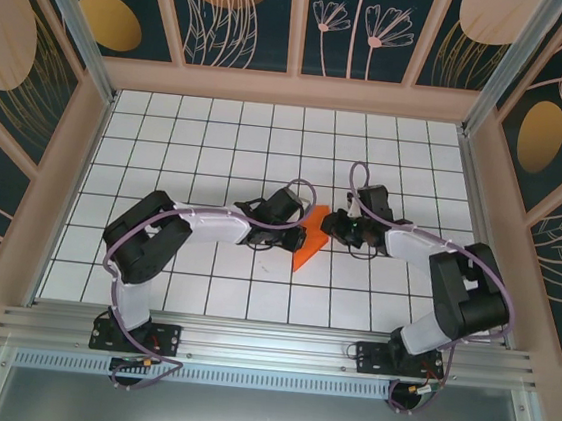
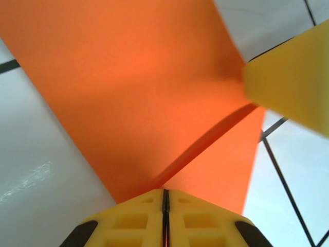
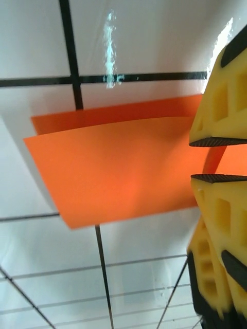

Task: Fold a paper plane with a square sheet of paper (pick it up from the middle)
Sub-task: Third fold the triangle at the center of the table.

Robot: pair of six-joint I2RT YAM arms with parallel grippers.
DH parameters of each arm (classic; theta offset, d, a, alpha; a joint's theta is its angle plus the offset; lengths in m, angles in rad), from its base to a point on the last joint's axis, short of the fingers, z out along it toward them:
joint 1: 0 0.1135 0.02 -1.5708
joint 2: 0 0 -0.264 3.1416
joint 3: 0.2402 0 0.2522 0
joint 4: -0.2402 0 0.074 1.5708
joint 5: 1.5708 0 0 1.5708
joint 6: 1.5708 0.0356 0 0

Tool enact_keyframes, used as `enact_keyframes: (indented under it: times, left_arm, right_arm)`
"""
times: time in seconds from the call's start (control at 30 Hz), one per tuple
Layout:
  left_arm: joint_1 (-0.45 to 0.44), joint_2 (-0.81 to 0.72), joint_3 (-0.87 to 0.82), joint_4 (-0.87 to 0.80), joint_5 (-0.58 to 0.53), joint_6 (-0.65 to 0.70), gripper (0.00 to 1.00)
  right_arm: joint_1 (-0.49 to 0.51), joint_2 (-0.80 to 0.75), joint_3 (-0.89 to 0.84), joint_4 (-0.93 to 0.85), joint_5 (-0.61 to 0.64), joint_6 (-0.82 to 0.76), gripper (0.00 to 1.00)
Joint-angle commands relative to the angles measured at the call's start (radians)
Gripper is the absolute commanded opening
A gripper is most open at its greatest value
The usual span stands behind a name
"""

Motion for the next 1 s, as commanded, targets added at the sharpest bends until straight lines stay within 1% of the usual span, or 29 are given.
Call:
enact_keyframes:
  times: [0.0,0.07,0.1,0.17,0.47,0.77,0.97]
  left_arm:
    - [-0.001,0.03,0.008,-0.01,-0.015,0.016,0.12]
    - [-0.001,0.035,0.005,-0.009,-0.015,0.019,0.12]
    - [-0.001,0.035,0.003,-0.005,-0.013,0.018,0.12]
    - [-0.001,0.037,-0.003,-0.002,-0.012,0.018,0.12]
    - [0.0,0.042,-0.011,0.007,0.0,0.016,0.12]
    - [-0.001,0.036,-0.022,0.01,0.008,0.016,0.12]
    - [-0.001,0.034,-0.03,0.013,0.013,0.011,0.12]
  right_arm:
    - [-0.011,-0.06,0.007,-0.022,0.019,0.019,0.28]
    - [-0.011,-0.072,-0.008,-0.023,0.024,0.028,0.31]
    - [-0.011,-0.074,-0.017,-0.018,0.025,0.033,0.38]
    - [-0.012,-0.075,-0.034,-0.001,0.017,0.043,0.4]
    - [-0.012,-0.01,-0.064,0.071,-0.058,0.069,0.41]
    - [-0.011,0.044,-0.047,0.081,-0.051,0.079,0.41]
    - [-0.009,0.037,-0.054,0.077,-0.04,0.08,0.41]
